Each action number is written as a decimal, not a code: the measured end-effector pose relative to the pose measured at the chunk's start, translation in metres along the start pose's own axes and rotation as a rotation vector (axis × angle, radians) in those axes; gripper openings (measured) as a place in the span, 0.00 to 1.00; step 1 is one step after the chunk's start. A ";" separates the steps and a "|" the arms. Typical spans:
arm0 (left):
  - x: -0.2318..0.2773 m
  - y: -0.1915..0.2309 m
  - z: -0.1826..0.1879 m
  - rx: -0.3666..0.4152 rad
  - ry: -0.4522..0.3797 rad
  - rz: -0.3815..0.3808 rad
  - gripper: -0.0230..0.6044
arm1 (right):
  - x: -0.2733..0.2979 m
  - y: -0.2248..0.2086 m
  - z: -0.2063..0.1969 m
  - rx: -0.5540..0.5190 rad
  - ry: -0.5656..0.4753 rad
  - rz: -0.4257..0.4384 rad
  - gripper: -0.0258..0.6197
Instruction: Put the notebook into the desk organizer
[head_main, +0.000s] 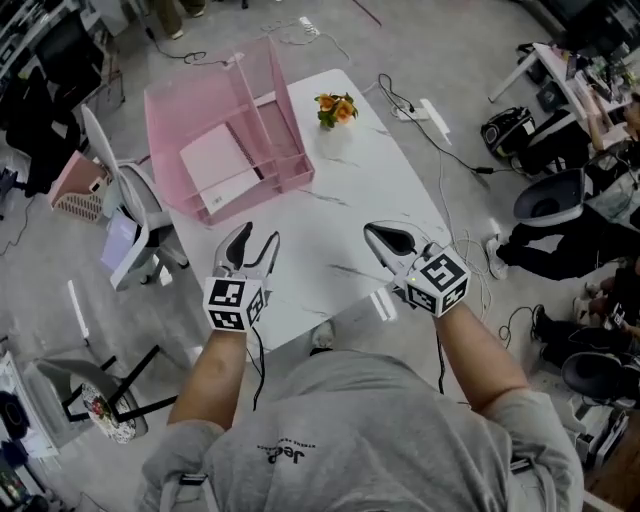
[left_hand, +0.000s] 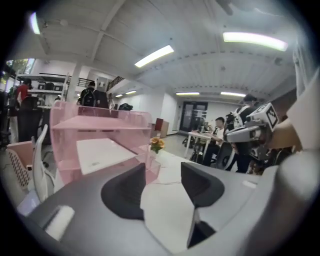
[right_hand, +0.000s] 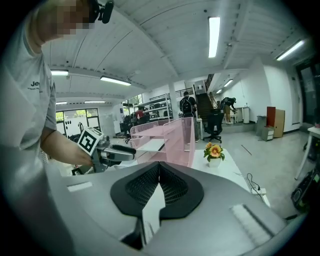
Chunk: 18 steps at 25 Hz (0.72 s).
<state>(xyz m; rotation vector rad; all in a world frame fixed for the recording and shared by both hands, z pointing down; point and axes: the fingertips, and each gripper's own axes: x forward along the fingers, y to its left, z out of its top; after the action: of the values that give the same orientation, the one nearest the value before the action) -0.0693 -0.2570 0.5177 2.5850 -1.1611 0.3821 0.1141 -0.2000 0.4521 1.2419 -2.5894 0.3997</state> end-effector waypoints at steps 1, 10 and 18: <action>0.004 -0.019 0.005 0.013 -0.014 -0.050 0.45 | -0.012 -0.004 0.001 0.003 -0.013 -0.019 0.05; 0.041 -0.259 0.025 0.113 -0.051 -0.563 0.22 | -0.209 -0.037 -0.024 0.055 -0.132 -0.322 0.05; 0.004 -0.510 0.000 0.159 0.011 -0.974 0.13 | -0.467 -0.005 -0.108 0.177 -0.220 -0.664 0.04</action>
<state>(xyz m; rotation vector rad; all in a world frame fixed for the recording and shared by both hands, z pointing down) 0.3193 0.0647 0.4450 2.8826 0.2191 0.2521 0.4132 0.1708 0.3996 2.1989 -2.1410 0.3705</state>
